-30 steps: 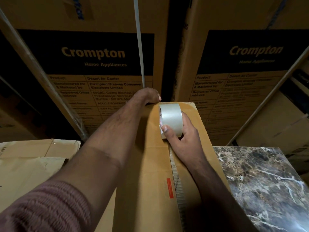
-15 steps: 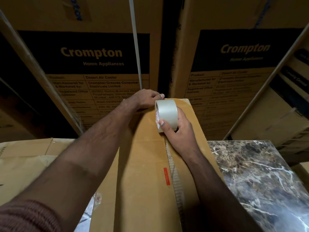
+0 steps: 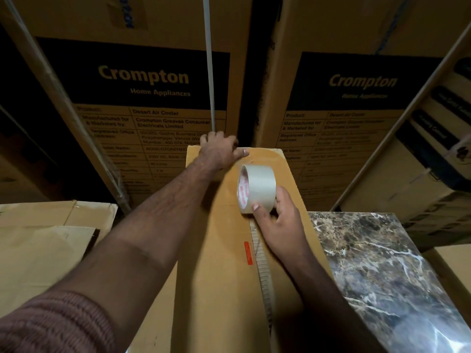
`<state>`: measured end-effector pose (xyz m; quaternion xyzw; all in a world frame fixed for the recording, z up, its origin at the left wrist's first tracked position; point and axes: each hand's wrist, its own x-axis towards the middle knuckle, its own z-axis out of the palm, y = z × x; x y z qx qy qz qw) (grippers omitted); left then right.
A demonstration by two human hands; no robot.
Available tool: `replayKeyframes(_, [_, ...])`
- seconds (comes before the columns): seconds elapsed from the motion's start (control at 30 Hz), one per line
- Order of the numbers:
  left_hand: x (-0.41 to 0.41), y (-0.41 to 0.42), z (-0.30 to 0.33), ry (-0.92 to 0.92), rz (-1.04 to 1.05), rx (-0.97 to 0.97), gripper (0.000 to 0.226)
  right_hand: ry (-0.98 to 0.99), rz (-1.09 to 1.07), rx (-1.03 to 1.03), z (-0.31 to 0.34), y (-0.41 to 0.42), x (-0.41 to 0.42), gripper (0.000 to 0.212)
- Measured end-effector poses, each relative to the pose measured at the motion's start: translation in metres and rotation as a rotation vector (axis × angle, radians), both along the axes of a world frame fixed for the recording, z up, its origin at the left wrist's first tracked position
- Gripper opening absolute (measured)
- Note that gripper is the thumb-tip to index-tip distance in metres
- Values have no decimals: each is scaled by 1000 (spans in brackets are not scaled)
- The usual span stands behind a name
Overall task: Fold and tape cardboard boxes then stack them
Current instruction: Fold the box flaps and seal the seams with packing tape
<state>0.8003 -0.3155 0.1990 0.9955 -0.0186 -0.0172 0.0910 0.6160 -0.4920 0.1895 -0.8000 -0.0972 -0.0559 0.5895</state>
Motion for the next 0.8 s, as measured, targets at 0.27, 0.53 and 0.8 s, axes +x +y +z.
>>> replayKeyframes(0.27, [-24, -12, 18, -71, -102, -46, 39, -52, 6, 39, 0, -6, -20, 41])
replayKeyframes(0.53, [-55, -3, 18, 92, -146, 29, 69, -10, 23, -104, 5, -8, -22, 35])
replayKeyframes(0.8, [-88, -23, 8, -21, 20, -99, 73, -25, -29, -179, 6, -14, -45, 24])
